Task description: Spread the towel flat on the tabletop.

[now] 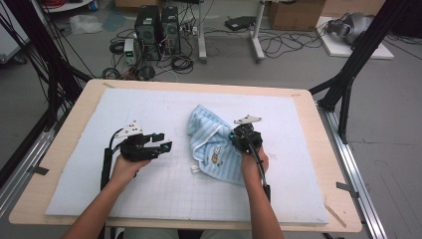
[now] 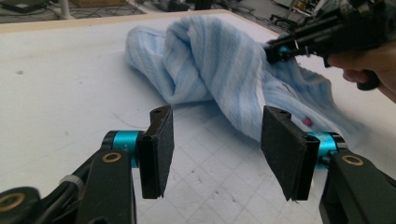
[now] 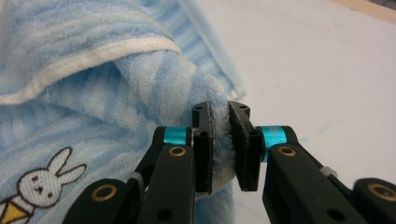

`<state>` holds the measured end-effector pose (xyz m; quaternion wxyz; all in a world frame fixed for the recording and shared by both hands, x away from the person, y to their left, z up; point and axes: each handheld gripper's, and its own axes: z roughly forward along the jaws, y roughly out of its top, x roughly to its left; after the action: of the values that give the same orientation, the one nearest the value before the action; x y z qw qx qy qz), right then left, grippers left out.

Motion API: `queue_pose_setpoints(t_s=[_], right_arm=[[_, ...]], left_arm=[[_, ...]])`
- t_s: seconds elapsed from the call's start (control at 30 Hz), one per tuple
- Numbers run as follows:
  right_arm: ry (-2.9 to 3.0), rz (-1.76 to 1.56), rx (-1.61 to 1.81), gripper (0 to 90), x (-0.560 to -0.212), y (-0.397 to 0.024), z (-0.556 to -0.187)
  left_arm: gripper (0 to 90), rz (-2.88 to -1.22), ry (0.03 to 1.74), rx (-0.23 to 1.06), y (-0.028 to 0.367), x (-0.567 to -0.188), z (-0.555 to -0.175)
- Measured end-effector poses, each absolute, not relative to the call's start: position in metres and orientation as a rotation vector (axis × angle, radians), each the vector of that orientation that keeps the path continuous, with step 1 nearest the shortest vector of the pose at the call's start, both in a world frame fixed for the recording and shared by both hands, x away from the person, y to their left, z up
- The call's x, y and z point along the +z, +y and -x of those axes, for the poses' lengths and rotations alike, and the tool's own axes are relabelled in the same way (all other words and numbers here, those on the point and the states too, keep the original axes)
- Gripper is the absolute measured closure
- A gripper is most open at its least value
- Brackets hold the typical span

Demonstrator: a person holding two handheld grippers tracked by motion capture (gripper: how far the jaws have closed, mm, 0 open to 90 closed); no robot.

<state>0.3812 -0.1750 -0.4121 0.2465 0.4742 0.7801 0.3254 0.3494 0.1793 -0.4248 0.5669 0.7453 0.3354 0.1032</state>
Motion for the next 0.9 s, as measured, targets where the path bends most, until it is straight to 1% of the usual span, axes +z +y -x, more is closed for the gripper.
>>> queue_pose_setpoints(t_s=[0.17,0.3,0.4,0.43,0.47,0.53,0.73,0.9], right_arm=[[2.092,-1.318,0.792,78.9,-0.417,-0.186,-0.386],[2.097,-1.345,0.746,75.1,-0.423,-0.191,-0.389],[2.09,-1.36,0.769,66.8,-0.425,-0.195,-0.387],[2.081,-1.364,0.812,59.2,-0.424,-0.199,-0.384],[2.068,-1.373,0.84,54.4,-0.423,-0.201,-0.381],[2.042,-1.38,0.925,52.9,-0.421,-0.208,-0.372],[2.012,-1.335,1.006,49.0,-0.413,-0.228,-0.341],[2.015,-1.304,1.034,48.3,-0.411,-0.235,-0.325]], left_arm=[[44.9,-1.784,0.763,0.213,0.164,-0.428,-0.349],[45.3,-1.81,0.741,0.199,0.149,-0.431,-0.349],[46.0,-1.852,0.725,0.189,0.136,-0.437,-0.352],[46.1,-1.859,0.727,0.185,0.132,-0.438,-0.353],[46.1,-1.871,0.724,0.179,0.128,-0.44,-0.354],[46.2,-1.889,0.723,0.165,0.119,-0.443,-0.355],[46.6,-1.932,0.699,0.149,0.096,-0.445,-0.359],[46.3,-1.96,0.695,0.135,0.076,-0.447,-0.362]])
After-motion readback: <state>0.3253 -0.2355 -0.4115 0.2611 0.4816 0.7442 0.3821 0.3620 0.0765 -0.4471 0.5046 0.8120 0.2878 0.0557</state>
